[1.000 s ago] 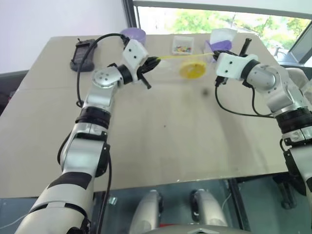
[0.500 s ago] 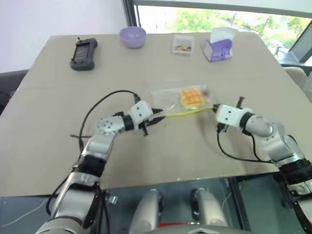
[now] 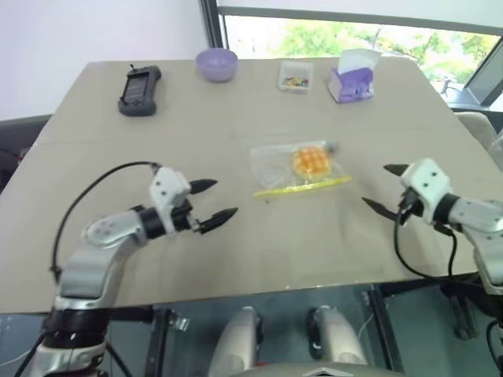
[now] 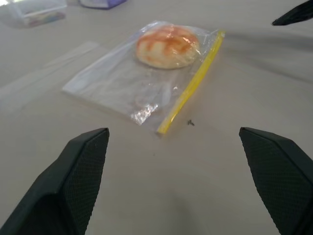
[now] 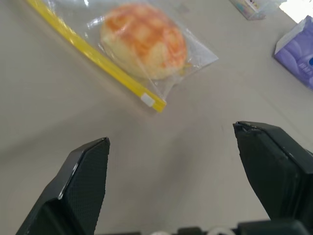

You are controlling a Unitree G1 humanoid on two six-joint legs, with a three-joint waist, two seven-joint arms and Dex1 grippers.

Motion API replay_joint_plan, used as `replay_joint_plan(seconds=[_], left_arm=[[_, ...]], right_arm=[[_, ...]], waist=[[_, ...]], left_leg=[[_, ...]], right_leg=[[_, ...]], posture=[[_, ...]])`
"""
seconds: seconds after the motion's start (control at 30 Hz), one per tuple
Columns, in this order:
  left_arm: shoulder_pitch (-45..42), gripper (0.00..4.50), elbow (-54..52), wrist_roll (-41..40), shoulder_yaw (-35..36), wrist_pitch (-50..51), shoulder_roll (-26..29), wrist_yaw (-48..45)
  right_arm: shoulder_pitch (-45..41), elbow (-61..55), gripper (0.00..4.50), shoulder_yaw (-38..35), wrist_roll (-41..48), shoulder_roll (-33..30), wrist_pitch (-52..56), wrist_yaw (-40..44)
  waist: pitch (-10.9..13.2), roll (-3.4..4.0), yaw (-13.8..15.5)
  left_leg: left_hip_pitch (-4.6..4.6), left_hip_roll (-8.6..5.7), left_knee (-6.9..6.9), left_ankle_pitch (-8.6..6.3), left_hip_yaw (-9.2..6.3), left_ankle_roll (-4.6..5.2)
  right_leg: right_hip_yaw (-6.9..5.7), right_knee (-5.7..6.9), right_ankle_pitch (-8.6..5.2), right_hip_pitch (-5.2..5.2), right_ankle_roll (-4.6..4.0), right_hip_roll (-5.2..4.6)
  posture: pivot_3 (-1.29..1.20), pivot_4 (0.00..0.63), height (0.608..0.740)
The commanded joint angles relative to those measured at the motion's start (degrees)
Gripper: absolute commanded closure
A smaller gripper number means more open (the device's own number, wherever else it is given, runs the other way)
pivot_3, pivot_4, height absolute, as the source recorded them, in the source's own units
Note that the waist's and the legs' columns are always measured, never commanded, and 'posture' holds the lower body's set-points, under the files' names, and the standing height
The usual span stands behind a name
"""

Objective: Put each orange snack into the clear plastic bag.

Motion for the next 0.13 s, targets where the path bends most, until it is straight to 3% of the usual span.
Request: replay_joint_plan(seconds=[0.03, 0.13], left_arm=[[1.6, 0.00, -3.6, -3.4, 5.6, 2.7, 2.6, 0.2], [2.5, 0.00, -4.1, -4.2, 6.4, 4.7, 3.9, 0.5]], right_arm=[[2.4, -4.1, 0.06, -6.4, 6.5, -1.8, 2.8, 2.3], [3.5, -4.9, 0.06, -7.5, 8.8, -3.0, 3.7, 3.4]], waist=[[0.0, 0.00, 0.2], [0.0, 0.00, 0.4]], left_leg=[[0.01, -0.01, 0.00, 0.00, 0.00, 0.00], [0.03, -0.02, 0.04, 0.00, 0.03, 0.00]], right_leg=[[-0.01, 0.00, 0.00, 0.01, 0.00, -0.01], [-0.01, 0.00, -0.13, 0.04, -0.20, -0.02]], posture=[[0.00, 0.150, 0.740], [0.00, 0.150, 0.740]])
